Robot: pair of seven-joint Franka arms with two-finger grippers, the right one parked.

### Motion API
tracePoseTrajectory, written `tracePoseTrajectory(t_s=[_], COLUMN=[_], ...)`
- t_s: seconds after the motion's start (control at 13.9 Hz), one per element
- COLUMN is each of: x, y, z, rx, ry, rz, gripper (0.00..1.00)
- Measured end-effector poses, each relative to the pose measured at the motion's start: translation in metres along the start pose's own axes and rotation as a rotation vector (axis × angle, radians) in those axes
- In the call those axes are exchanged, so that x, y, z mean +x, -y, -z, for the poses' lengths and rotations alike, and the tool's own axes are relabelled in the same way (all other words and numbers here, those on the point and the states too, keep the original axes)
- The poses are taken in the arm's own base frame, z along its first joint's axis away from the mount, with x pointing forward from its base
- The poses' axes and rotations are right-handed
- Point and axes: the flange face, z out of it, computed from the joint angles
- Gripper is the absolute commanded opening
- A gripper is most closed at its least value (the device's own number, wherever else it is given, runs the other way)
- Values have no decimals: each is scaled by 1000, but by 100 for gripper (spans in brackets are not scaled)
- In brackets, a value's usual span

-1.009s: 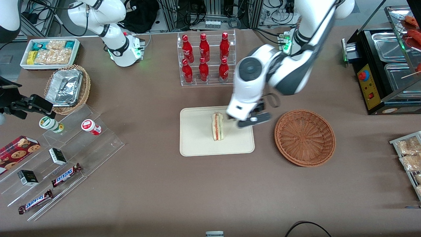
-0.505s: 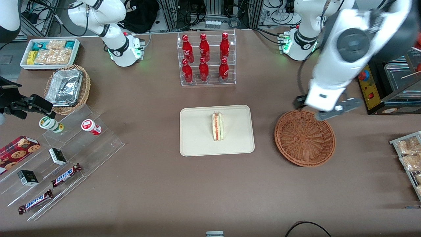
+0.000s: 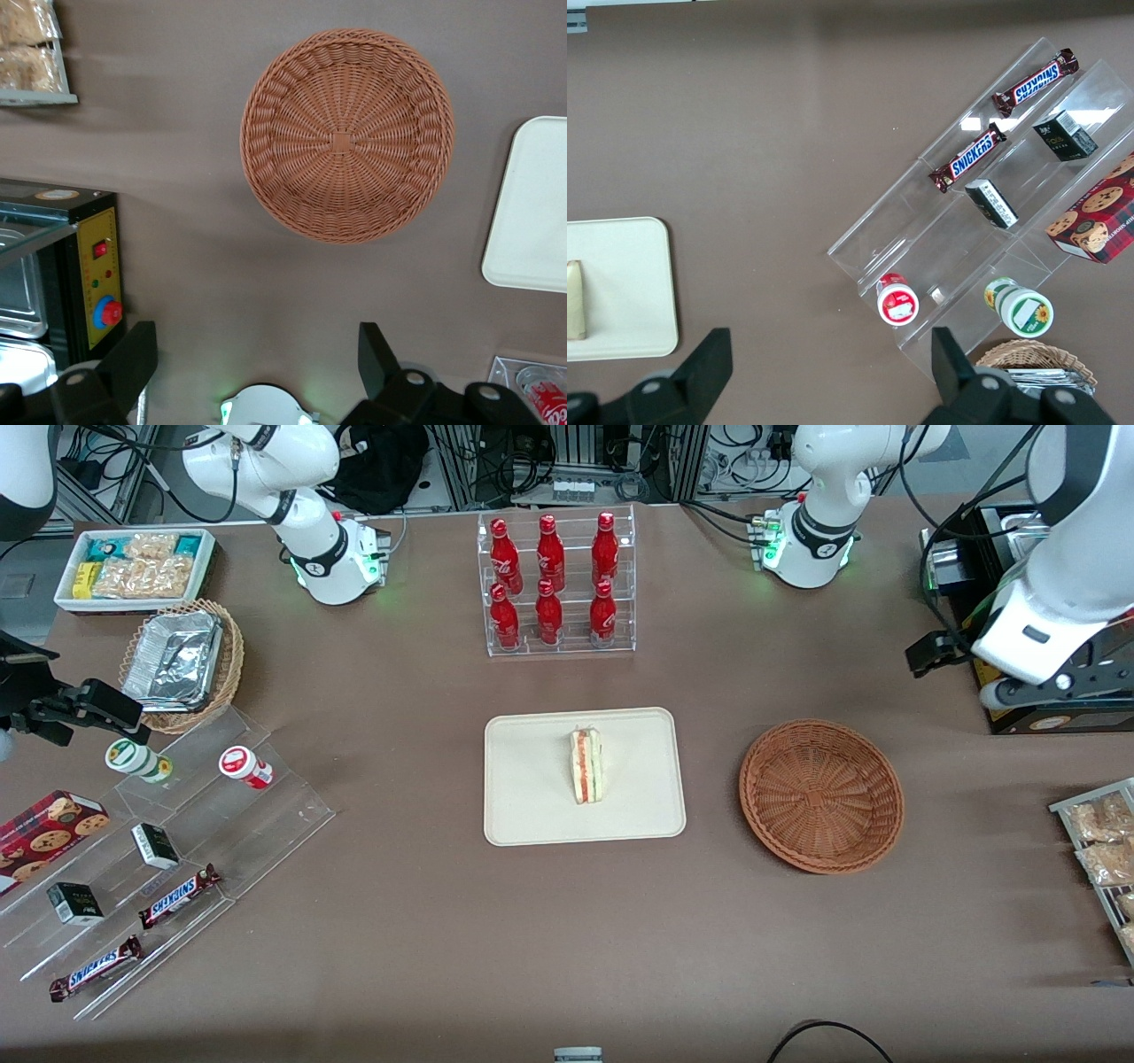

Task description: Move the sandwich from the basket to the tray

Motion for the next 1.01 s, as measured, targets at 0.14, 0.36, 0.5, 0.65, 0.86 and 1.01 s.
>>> tracePoseTrajectory(t_s=[0.14, 0.36, 0.5, 0.65, 0.86, 1.01], x=[-5, -4, -1, 1, 9, 11], y=[12, 18, 9, 1, 13, 19], z=[8, 18, 25, 28, 26, 25], rx=[-27, -55, -59, -60, -68, -71], ry=[11, 4, -12, -20, -33, -37], rz=[-42, -72, -98, -114, -124, -118], gripper=[100, 100, 100, 100, 100, 100])
